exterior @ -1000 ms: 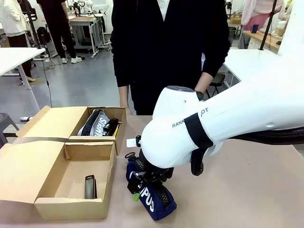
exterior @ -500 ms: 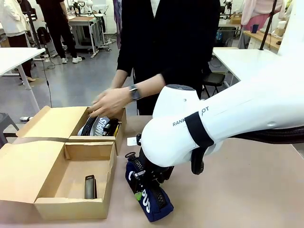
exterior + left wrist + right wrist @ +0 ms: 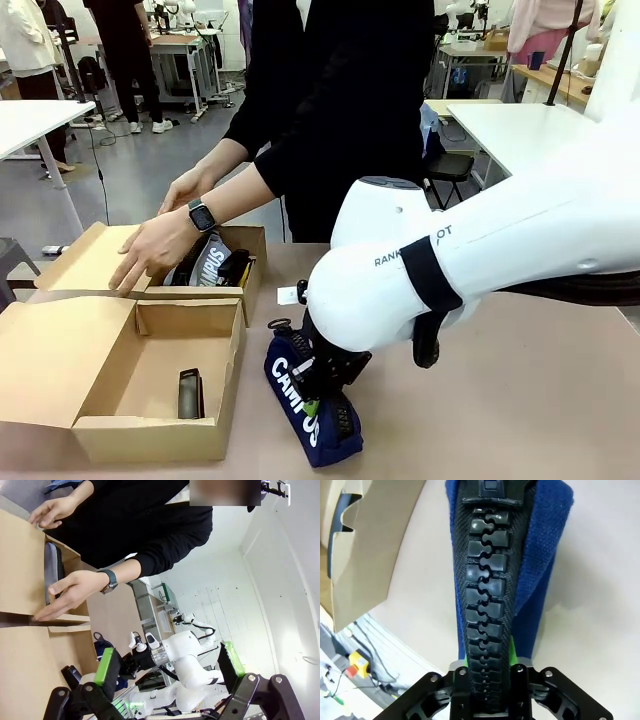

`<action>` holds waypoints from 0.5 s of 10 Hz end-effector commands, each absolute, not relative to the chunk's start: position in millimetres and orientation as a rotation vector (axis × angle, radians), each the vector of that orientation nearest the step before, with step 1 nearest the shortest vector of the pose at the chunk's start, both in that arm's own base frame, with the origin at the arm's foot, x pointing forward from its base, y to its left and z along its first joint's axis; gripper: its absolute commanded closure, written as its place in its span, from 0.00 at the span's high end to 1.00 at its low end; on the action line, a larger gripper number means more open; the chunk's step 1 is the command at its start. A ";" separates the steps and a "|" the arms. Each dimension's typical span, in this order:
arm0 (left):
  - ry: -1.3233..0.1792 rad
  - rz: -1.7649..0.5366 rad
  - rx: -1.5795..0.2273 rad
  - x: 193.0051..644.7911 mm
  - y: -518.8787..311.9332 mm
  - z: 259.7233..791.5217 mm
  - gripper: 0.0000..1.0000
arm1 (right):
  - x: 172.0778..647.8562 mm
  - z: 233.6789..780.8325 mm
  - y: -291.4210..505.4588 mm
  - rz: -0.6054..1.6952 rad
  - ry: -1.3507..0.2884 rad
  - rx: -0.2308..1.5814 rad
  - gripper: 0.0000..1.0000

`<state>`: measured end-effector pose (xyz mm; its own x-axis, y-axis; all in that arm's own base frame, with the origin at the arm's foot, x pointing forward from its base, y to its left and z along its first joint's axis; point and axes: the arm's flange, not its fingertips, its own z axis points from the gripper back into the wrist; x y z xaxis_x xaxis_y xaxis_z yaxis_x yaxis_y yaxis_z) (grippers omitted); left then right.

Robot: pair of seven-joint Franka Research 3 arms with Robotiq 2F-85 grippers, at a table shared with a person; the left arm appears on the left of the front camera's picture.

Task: Place items inside the box.
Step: Pick up a Pencil pouch or Stapler and place it inside the Mailer Box closest to the robot.

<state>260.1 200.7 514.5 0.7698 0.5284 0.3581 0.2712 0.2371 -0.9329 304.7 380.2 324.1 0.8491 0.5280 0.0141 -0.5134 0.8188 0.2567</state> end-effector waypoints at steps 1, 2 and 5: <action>-0.750 0.183 -1.365 258.8 199.8 515.4 1.00 | 296.3 324.2 366.2 0.487 0.053 0.249 0.00; -0.750 0.183 -1.365 258.8 199.8 515.4 1.00 | 295.5 326.1 361.3 0.474 0.042 0.265 0.00; -0.750 0.183 -1.365 258.8 199.8 515.4 1.00 | 287.1 345.7 341.0 0.383 0.022 0.424 0.00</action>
<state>260.1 200.7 514.6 0.7697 0.5283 0.3584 0.2714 0.2373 -0.9327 298.8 355.5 336.1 0.9138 0.4056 0.0191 -0.3890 0.8609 0.3279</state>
